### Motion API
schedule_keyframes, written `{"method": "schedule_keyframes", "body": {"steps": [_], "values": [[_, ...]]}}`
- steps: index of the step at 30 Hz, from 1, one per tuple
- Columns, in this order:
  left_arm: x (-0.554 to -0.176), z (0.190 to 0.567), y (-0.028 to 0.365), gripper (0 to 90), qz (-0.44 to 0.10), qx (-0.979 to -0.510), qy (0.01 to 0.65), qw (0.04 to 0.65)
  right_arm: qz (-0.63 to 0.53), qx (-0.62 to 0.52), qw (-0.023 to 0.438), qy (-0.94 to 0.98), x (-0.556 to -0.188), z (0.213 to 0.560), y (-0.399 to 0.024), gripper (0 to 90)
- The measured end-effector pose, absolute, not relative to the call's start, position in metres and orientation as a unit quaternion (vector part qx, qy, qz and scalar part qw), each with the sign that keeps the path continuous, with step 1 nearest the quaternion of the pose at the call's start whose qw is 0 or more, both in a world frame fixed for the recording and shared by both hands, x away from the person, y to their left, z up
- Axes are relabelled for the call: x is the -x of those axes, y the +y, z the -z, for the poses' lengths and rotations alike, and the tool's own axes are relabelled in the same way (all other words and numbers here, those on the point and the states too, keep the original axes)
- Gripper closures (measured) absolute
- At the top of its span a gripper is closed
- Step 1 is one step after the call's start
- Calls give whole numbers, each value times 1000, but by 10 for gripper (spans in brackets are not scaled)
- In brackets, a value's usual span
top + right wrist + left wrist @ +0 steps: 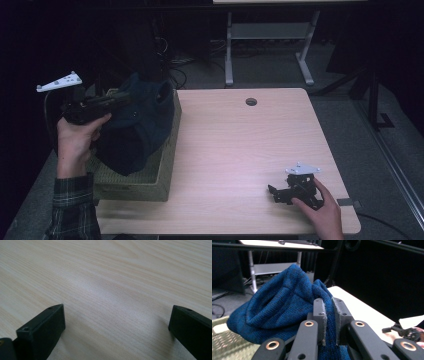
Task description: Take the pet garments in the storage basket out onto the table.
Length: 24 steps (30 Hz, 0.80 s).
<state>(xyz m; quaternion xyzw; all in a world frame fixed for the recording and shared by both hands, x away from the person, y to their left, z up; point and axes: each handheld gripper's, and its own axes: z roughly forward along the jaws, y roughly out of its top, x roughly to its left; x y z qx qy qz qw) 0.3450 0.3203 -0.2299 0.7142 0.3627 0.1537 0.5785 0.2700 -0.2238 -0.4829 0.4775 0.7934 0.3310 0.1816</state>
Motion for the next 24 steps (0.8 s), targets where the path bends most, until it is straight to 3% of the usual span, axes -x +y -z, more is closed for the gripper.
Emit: {"method": "schedule_keyframes", "body": {"steps": [24], "values": [[-360,204,254,816,-126,-732,295,601,-332,-478,181,793,-270,483,-224,4]]}}
